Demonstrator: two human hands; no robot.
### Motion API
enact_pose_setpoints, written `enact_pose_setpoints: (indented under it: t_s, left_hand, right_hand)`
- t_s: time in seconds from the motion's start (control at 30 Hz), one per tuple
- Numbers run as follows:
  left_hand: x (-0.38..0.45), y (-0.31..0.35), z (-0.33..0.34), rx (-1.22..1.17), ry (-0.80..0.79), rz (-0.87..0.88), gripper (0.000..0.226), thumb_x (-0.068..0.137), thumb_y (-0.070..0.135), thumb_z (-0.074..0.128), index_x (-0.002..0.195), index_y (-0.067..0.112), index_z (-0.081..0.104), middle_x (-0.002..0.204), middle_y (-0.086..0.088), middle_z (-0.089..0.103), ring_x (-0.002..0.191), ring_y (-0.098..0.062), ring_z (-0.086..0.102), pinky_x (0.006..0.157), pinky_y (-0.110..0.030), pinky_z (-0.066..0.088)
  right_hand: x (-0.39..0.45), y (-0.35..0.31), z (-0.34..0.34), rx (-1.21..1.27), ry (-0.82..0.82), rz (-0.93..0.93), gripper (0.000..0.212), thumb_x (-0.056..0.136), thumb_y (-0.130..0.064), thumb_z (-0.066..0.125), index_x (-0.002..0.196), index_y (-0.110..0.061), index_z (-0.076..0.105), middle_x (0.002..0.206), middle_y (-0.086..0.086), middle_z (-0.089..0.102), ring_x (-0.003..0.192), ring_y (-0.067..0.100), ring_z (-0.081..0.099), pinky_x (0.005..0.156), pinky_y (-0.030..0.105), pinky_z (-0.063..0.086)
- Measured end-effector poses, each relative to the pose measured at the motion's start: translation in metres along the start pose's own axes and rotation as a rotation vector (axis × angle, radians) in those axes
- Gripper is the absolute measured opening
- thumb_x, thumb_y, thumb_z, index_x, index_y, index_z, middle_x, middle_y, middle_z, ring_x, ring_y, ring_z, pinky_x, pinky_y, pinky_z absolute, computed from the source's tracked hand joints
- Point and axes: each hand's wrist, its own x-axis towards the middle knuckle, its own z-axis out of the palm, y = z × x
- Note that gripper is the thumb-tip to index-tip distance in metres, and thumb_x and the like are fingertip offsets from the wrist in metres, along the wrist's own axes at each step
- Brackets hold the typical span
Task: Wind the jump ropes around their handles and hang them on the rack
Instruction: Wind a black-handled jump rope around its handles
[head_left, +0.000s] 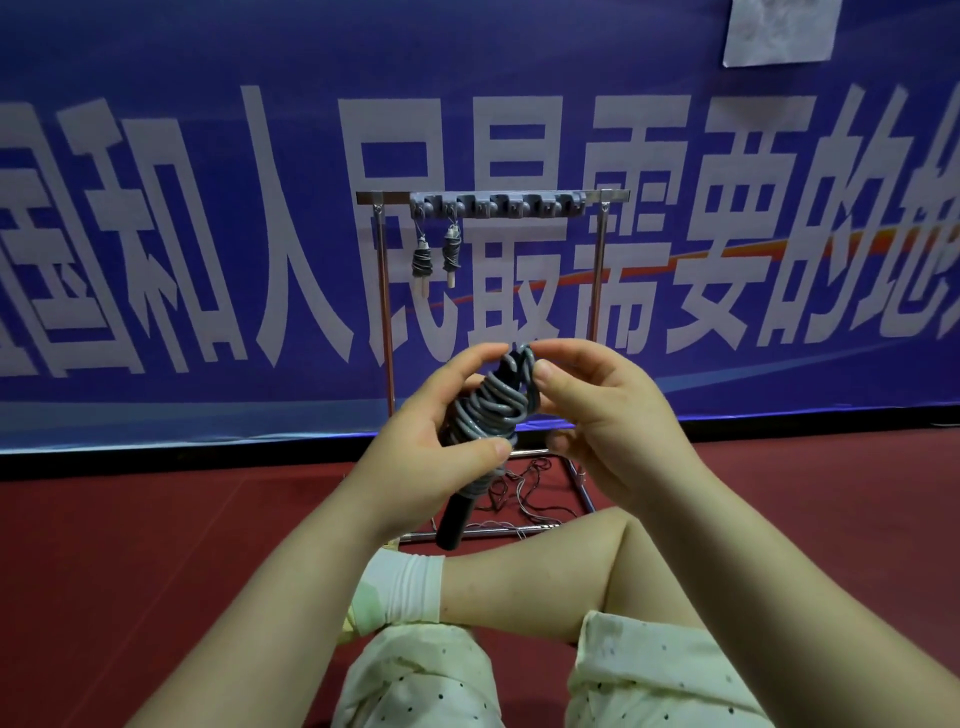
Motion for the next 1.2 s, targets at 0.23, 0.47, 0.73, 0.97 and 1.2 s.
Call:
enact_pose_setpoints:
  t_s: [0.23,0.47,0.73,0.97,1.2]
  left_hand:
    - [-0.002,0.001,-0.001,0.019,-0.030,0.000,0.064,0.069,0.020,0.064,0.113,0.063,0.048,0.120,0.003,0.055,0.104,-0.017,0.062,0.087,-0.036,0.055]
    - [0.000,0.004,0.010,-0.036,-0.043,0.049,0.065,0.069,0.020,0.065,0.113,0.064,0.047,0.122,0.011,0.053,0.107,-0.012,0.061,0.084,-0.030,0.054]
    - [0.001,-0.001,0.012,-0.216,-0.040,-0.009,0.069,0.054,0.030,0.062,0.115,0.045,0.034,0.131,0.000,0.046,0.098,-0.008,0.063,0.077,-0.026,0.051]
    - [0.000,-0.009,0.009,-0.403,-0.105,-0.030,0.073,0.056,0.028,0.061,0.125,0.041,0.043,0.115,-0.010,0.057,0.091,-0.018,0.063,0.074,-0.031,0.051]
    - [0.001,-0.004,0.007,-0.418,-0.022,-0.126,0.055,0.074,0.022,0.065,0.122,0.041,0.048,0.114,-0.009,0.061,0.073,-0.025,0.067,0.066,-0.038,0.056]
  right_hand:
    - [-0.003,-0.001,0.000,0.009,-0.036,0.042,0.015,0.093,-0.013,0.056,0.105,-0.013,0.066,0.089,0.006,0.070,0.063,0.009,0.061,0.041,0.018,0.041]
    - [-0.006,-0.005,-0.005,0.155,-0.024,-0.035,0.012,0.091,-0.013,0.054,0.094,-0.010,0.066,0.076,0.003,0.068,0.062,0.012,0.064,0.045,0.018,0.048]
    - [0.001,-0.016,-0.016,0.264,-0.329,0.118,0.026,0.082,-0.020,0.060,0.101,-0.006,0.070,0.087,0.015,0.068,0.067,0.017,0.067,0.049,0.023,0.056]
    - [0.011,-0.017,-0.016,0.193,-0.435,0.178,0.030,0.083,-0.024,0.063,0.105,-0.004,0.058,0.087,0.013,0.066,0.067,0.019,0.066,0.050,0.026,0.057]
    - [0.031,-0.004,-0.012,0.135,-0.314,0.128,0.032,0.078,-0.027,0.070,0.094,-0.004,0.055,0.088,0.013,0.056,0.080,0.021,0.056,0.064,0.027,0.056]
